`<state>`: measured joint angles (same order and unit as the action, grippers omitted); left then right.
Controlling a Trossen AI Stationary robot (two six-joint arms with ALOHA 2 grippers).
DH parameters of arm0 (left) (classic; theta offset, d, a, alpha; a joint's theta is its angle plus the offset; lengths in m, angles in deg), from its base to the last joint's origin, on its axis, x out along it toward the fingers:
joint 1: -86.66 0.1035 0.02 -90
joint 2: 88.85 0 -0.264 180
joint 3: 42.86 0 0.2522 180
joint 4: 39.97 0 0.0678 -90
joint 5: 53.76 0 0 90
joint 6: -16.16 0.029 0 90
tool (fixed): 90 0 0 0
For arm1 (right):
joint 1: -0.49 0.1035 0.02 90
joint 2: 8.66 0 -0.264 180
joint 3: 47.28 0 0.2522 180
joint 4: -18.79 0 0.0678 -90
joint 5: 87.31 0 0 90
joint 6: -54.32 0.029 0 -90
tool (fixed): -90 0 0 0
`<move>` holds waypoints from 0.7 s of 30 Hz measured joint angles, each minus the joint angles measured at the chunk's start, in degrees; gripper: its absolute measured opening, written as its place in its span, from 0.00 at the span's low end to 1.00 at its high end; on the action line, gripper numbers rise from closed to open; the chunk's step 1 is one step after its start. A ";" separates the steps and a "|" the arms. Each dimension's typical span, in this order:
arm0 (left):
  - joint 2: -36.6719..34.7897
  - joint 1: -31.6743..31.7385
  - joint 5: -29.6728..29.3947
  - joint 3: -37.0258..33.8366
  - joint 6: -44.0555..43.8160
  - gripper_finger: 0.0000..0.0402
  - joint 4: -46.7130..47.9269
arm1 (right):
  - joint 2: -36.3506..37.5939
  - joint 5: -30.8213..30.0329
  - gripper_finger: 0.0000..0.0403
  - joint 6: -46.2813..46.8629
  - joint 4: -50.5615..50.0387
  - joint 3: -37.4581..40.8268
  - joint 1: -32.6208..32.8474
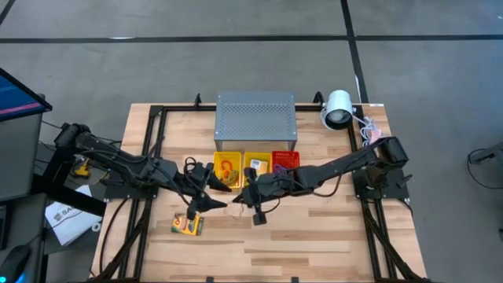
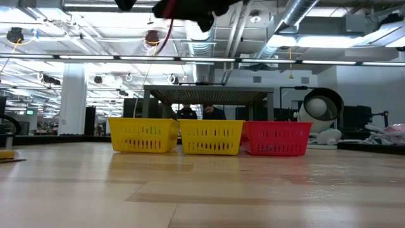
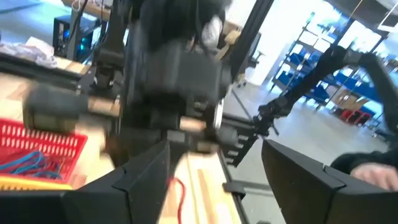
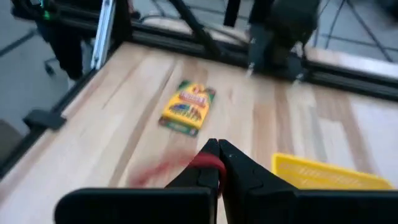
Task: Pick & Place Office Desk Supplies
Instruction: Put the red rubber band into the red bin
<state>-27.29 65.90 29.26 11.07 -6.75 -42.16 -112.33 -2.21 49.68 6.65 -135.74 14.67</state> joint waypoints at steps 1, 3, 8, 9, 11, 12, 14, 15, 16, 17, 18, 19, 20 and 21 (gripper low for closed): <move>0.00 0.00 0.00 0.00 0.00 0.63 0.66 | 1.00 -0.72 0.00 -0.04 -1.42 -0.09 -0.01; 0.00 -0.02 0.00 -0.02 -0.01 0.63 1.07 | 3.31 -2.47 0.00 -0.22 -5.20 -0.02 -0.01; 0.00 -0.28 0.12 -0.02 -0.02 0.60 1.06 | 8.29 -6.76 0.00 -0.95 -13.47 -0.02 -0.21; 0.00 -0.28 0.13 -0.02 -0.01 0.60 1.15 | 9.03 -7.56 0.00 -0.93 -15.34 -0.02 -0.35; 0.00 -0.28 0.15 -0.02 -0.01 0.59 1.45 | 10.21 -8.97 0.00 -0.58 -19.34 -0.02 -0.76; 0.00 -0.28 0.15 -0.02 -0.03 0.58 1.83 | 10.52 -9.72 0.00 -0.28 -21.11 -0.02 -1.10; 0.00 -0.28 0.17 -0.02 -0.03 0.58 2.74 | 10.85 -10.94 0.00 0.59 -25.39 -0.02 -1.90; 0.00 -0.28 0.17 -0.02 -0.03 0.58 3.37 | 10.82 -11.52 0.00 1.16 -27.22 -0.02 -2.44; 0.00 -0.28 0.22 -0.02 -0.03 0.57 4.04 | 10.72 -12.01 0.00 1.79 -29.07 -0.02 -2.89; 0.00 -0.28 0.27 -0.02 -0.03 0.57 4.59 | 10.70 -12.20 0.00 2.31 -31.22 -0.02 -3.44; 0.00 -0.28 0.28 -0.02 -0.04 0.57 4.99 | 10.70 -12.38 0.00 2.89 -33.10 -0.02 -3.98; 0.00 -0.28 0.29 -0.02 -0.06 0.57 5.32 | 10.70 -12.76 0.00 3.50 -34.53 -0.02 -4.48; 0.00 -0.28 0.28 -0.02 -0.06 0.57 5.75 | 10.70 -13.37 0.00 4.11 -36.14 -0.02 -4.92; 0.00 -0.28 0.28 -0.02 -0.06 0.57 6.18 | 10.70 -14.11 0.00 4.48 -37.77 -0.02 -5.34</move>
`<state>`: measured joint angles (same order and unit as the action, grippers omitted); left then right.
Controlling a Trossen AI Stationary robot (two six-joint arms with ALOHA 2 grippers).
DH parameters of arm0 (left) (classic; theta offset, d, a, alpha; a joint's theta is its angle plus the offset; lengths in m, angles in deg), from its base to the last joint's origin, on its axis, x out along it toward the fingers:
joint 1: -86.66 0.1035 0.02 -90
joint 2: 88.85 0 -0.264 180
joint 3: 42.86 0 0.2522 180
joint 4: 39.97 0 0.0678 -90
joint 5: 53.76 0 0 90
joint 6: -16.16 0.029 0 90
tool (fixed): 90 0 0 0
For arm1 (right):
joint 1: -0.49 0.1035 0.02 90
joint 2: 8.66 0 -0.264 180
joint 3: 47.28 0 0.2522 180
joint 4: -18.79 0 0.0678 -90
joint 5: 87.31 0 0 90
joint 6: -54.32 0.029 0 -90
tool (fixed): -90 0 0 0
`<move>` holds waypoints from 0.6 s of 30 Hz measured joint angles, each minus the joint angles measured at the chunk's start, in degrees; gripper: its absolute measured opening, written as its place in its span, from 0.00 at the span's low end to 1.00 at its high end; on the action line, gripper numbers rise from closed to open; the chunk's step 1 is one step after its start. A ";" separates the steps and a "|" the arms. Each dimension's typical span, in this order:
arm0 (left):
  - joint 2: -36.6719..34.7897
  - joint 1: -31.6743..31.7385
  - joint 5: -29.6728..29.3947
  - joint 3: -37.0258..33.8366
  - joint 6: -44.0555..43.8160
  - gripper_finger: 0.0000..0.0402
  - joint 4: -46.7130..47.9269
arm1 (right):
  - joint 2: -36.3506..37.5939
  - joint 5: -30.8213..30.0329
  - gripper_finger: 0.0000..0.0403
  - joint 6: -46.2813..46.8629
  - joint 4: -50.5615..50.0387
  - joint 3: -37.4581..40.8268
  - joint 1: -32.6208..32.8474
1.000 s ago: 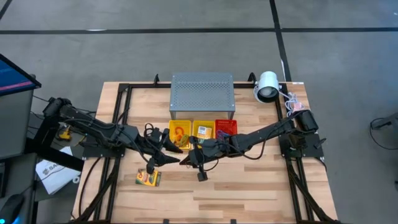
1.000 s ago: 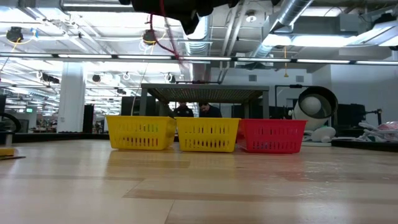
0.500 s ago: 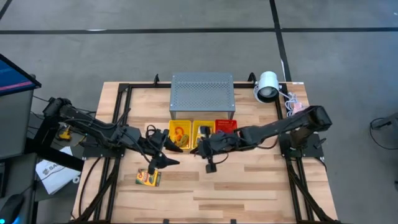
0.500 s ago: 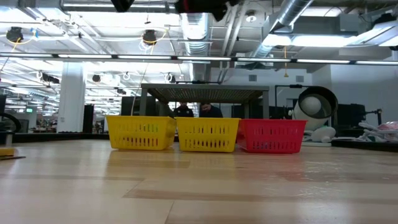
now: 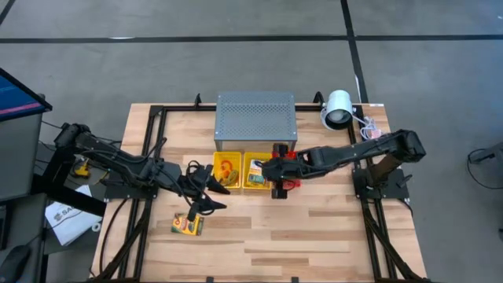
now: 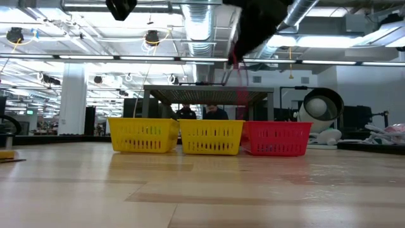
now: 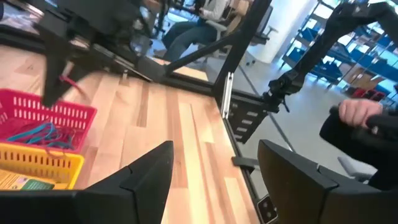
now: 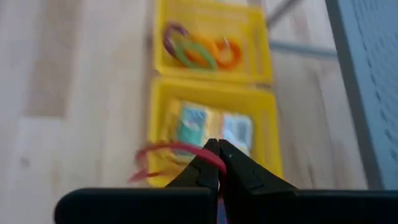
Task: Pick & Place Office Desk Supplies
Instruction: Put the red rubber band into the red bin
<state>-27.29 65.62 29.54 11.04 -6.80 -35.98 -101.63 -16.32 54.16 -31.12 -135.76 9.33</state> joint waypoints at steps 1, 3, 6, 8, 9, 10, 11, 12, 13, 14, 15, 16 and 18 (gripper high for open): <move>0.00 0.00 0.00 0.00 0.00 0.57 0.38 | 0.00 -0.76 0.00 0.21 -1.43 0.00 -0.39; 0.00 0.00 0.00 0.00 0.00 0.57 1.01 | 0.08 -1.94 0.00 0.58 -3.56 0.00 -1.04; 0.00 0.00 0.00 0.00 0.00 0.57 1.45 | 0.01 -1.98 0.00 1.15 -6.63 0.00 -1.99; 0.00 0.00 -0.02 0.00 0.00 0.57 1.45 | -0.09 -1.97 0.00 1.83 -9.12 0.00 -2.54; 0.00 0.00 -0.02 0.00 -0.02 0.57 1.45 | -0.09 -2.01 0.00 2.19 -10.28 0.00 -2.79; 0.00 0.00 -0.02 0.00 0.00 0.56 1.45 | -0.09 -2.05 0.00 2.62 -11.14 0.00 -3.05; 0.00 0.00 -0.02 0.00 0.00 0.56 1.46 | -0.09 -2.05 0.00 3.02 -11.88 0.00 -3.32; 0.00 0.00 -0.04 0.00 0.00 0.56 1.47 | -0.07 -2.05 0.00 3.17 -12.47 0.00 -3.53; 0.00 0.00 -0.05 0.00 0.00 0.55 1.49 | -0.03 -2.03 0.00 3.19 -12.84 0.00 -3.66; 0.00 0.00 -0.07 0.00 0.00 0.55 1.56 | -0.02 -2.05 0.00 3.19 -13.10 0.00 -3.73; 0.00 0.00 -0.12 0.00 -0.02 0.55 1.71 | -0.02 -2.05 0.00 3.19 -13.20 0.00 -3.74; 0.00 0.00 -0.17 0.00 -0.02 0.55 1.86 | -0.04 -2.05 0.00 3.19 -13.35 0.00 -3.74; 0.00 0.00 -0.17 0.00 -0.02 0.54 1.91 | -0.04 -2.05 0.00 3.21 -14.53 0.00 -3.76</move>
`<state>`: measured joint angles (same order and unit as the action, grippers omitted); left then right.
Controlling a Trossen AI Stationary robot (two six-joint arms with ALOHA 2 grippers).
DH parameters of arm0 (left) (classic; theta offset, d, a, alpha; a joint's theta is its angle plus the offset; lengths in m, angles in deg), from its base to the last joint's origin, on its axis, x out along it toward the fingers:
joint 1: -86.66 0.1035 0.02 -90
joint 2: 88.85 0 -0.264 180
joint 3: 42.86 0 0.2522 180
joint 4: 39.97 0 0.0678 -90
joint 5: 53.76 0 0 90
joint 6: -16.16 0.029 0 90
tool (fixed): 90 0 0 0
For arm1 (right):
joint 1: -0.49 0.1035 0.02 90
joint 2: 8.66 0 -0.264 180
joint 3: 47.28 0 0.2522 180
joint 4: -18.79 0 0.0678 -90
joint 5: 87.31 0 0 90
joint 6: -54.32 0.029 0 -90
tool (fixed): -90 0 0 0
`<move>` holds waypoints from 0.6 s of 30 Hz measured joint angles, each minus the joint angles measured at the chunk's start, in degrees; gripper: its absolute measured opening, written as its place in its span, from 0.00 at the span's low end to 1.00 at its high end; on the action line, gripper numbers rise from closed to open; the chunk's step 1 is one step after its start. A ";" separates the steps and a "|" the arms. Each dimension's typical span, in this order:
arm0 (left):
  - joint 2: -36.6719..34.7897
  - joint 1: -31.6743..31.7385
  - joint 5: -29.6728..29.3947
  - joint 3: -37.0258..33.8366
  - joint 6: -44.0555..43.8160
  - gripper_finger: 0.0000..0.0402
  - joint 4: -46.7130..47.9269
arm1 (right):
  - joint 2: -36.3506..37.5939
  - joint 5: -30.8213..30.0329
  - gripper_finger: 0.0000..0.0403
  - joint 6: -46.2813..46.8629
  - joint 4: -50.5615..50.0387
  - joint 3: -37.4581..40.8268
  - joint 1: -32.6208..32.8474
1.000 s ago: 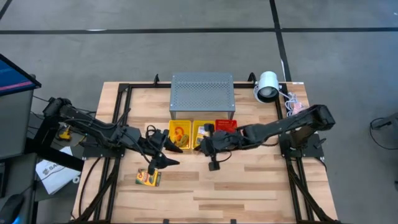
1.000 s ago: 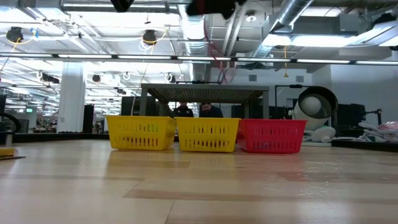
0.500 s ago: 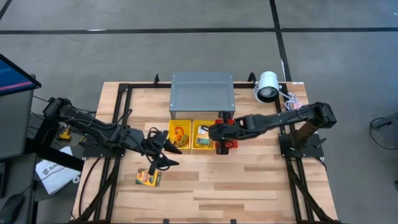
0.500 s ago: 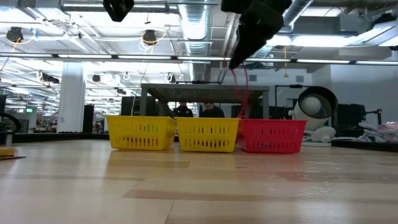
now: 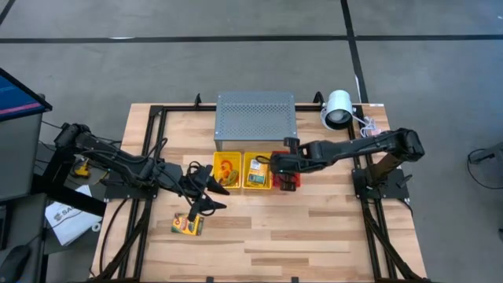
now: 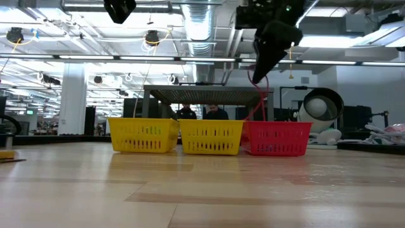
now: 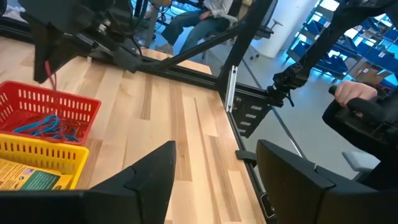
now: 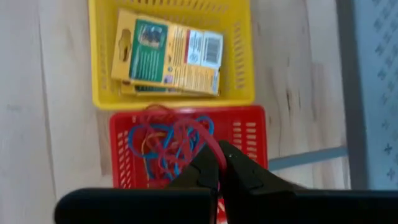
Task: Pick & Place Office Desk Supplies
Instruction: Put the red rubber band into the red bin
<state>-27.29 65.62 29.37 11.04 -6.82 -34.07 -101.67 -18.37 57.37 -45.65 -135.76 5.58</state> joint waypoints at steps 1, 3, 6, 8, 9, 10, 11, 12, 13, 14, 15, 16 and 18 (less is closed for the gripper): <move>0.00 0.00 -0.01 0.00 -0.11 0.54 0.00 | 0.00 0.02 0.00 0.00 -0.60 0.07 -0.16; 0.00 0.00 0.00 0.00 -0.67 0.54 0.00 | 0.00 0.21 0.00 0.49 -0.51 1.15 -0.40; 0.00 0.00 0.00 0.00 -1.55 0.54 0.00 | -0.04 1.48 0.00 1.06 -0.71 3.43 -0.85; 0.00 0.00 0.02 0.00 -1.57 0.54 0.04 | -0.03 2.25 0.00 1.53 1.13 5.99 -1.03; 0.00 0.00 0.00 0.00 -1.57 0.53 0.04 | -0.07 2.97 0.00 1.69 1.95 7.40 -1.21; 0.00 0.00 0.00 0.00 -1.57 0.53 0.04 | -0.09 3.22 0.00 2.00 3.11 8.70 -1.20; 0.00 0.00 0.02 0.00 -1.57 0.53 0.06 | -0.09 3.31 0.00 2.20 4.65 9.92 -1.18; 0.00 0.00 0.02 0.00 -1.56 0.53 0.07 | -0.09 3.52 0.00 2.42 5.81 10.98 -1.20; 0.00 0.00 0.02 0.00 -1.57 0.52 0.07 | -0.09 4.11 0.00 2.55 6.91 12.11 -1.26; 0.00 0.00 0.02 0.00 -1.56 0.52 0.07 | -0.09 4.97 0.00 2.56 8.66 13.43 -1.35; 0.00 0.00 0.02 0.00 -1.55 0.52 0.07 | -0.09 5.60 0.00 2.57 10.56 14.62 -1.51; 0.00 0.00 0.02 0.00 -1.57 0.52 0.07 | -0.09 6.35 0.00 2.62 11.97 15.57 -1.56; 0.00 0.00 0.02 0.00 -1.55 0.51 0.07 | -0.09 6.83 0.00 3.02 14.26 17.10 -1.54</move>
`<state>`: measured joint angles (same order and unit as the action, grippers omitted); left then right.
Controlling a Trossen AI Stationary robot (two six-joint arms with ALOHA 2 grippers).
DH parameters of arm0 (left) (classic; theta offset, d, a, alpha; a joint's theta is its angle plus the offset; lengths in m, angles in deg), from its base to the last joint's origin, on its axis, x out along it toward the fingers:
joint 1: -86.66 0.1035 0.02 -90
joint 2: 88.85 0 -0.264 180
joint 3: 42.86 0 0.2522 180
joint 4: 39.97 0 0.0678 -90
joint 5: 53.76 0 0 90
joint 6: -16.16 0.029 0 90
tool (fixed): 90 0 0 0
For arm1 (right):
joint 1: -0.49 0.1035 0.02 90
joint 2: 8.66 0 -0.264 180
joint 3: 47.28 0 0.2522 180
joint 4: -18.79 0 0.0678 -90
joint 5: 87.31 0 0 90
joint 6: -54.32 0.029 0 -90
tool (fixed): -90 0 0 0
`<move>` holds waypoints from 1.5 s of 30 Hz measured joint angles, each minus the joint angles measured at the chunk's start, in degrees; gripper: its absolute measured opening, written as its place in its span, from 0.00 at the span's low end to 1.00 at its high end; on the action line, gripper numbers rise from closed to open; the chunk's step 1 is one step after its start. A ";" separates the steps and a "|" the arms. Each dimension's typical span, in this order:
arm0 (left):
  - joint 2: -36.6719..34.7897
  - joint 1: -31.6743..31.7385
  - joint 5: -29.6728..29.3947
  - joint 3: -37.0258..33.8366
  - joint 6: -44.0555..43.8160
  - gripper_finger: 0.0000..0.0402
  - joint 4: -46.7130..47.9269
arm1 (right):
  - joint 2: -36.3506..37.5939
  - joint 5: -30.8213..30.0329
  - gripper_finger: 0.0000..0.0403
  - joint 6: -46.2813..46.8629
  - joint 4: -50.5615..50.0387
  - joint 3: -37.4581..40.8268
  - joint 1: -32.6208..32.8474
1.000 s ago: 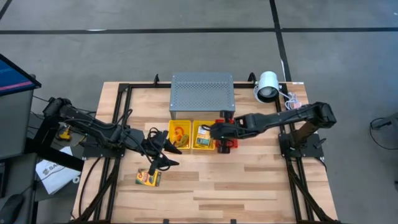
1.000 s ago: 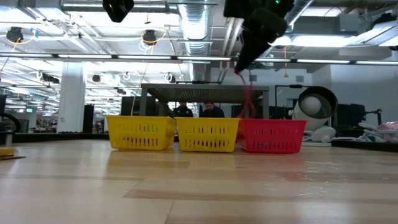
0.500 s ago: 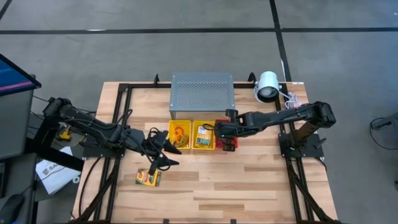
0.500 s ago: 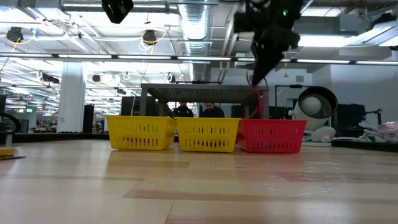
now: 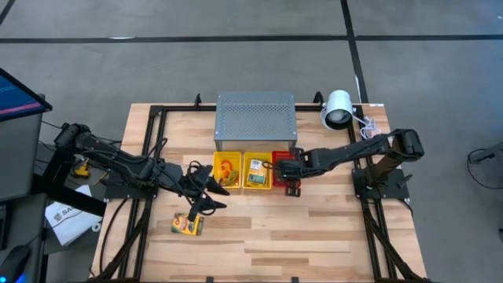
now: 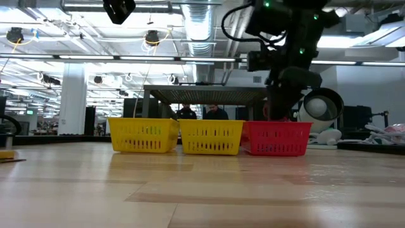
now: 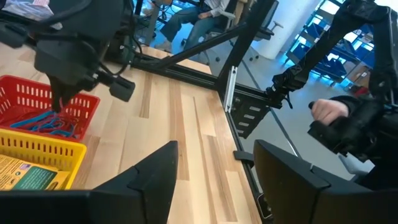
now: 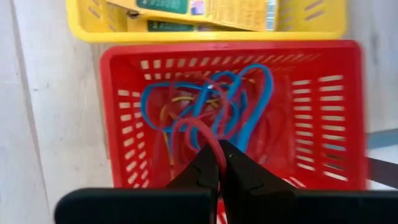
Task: Pick & Place Office Desk Supplies
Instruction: Put the red rubber band into the red bin
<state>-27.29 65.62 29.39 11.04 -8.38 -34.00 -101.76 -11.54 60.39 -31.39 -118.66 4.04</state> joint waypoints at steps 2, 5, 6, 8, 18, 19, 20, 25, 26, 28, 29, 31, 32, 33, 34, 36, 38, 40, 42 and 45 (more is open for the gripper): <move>0.00 0.00 0.02 0.00 0.00 0.51 0.02 | 0.00 0.97 0.00 0.02 1.88 1.47 -0.17; 0.00 0.00 0.00 0.00 0.00 0.51 0.02 | 0.00 2.79 0.00 0.09 5.62 3.27 -0.62; 0.00 0.00 0.00 0.00 0.00 0.51 0.02 | 0.00 3.16 0.00 0.13 6.37 3.67 -0.74; 0.00 0.00 0.00 0.00 0.00 0.51 0.02 | 0.00 3.73 0.00 0.17 7.00 4.33 -1.08; 0.00 0.00 0.00 0.00 0.01 0.51 0.00 | 0.00 3.92 0.00 0.11 8.65 5.48 -1.85; 0.00 0.00 0.00 0.00 0.02 0.51 0.00 | 0.00 3.92 0.00 0.11 8.67 5.48 -1.85; 0.00 0.00 0.00 0.00 0.02 0.51 0.01 | 0.00 3.95 0.00 0.11 8.67 5.48 -1.85; 0.00 0.00 0.00 0.00 0.02 0.51 0.04 | 0.00 5.43 0.08 -0.05 8.64 5.48 -1.85; 0.00 0.00 0.00 0.00 0.02 0.51 0.06 | 0.00 5.43 0.11 -0.05 8.65 5.48 -1.83; 0.00 0.00 0.01 0.00 0.02 0.51 0.06 | 0.00 5.43 0.18 -0.05 8.65 5.48 -1.83; 0.00 0.00 0.01 0.00 0.02 0.51 0.06 | 0.00 5.43 0.22 -0.05 8.65 5.48 -1.83; 0.00 0.00 0.01 0.00 0.03 0.51 0.08 | 0.00 5.41 0.30 -0.03 8.65 5.48 -1.85; 0.00 0.00 0.02 0.00 0.07 0.51 0.08 | 0.00 5.40 0.34 -0.02 8.65 5.48 -1.85; 0.00 0.00 0.02 0.00 0.09 0.51 0.08 | 0.00 5.38 0.37 -0.03 8.67 5.48 -1.85; 0.00 0.00 0.02 0.00 0.13 0.51 0.10 | 0.00 5.36 0.41 -0.05 8.69 5.48 -1.85; 0.00 0.00 0.02 -0.03 0.15 0.51 0.12 | 0.00 5.36 0.47 -0.18 8.70 5.47 -1.85; 0.00 0.00 0.02 -0.04 0.18 0.51 0.17 | 0.00 5.33 0.51 -0.46 8.77 5.46 -1.83; 0.00 0.00 0.02 -0.04 0.22 0.51 0.16 | 0.00 4.96 0.55 -0.52 9.05 5.46 -1.85; 0.00 0.00 0.02 -0.04 0.24 0.51 0.15 | 0.00 3.61 0.57 -1.02 9.07 5.46 -1.85; 0.00 0.00 0.02 -0.04 0.24 0.51 0.27 | 0.00 1.49 0.58 -2.29 8.94 5.39 -1.85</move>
<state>-27.29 65.62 29.41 11.00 -8.13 -33.73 -101.76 -10.05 58.09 -22.45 -113.27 2.19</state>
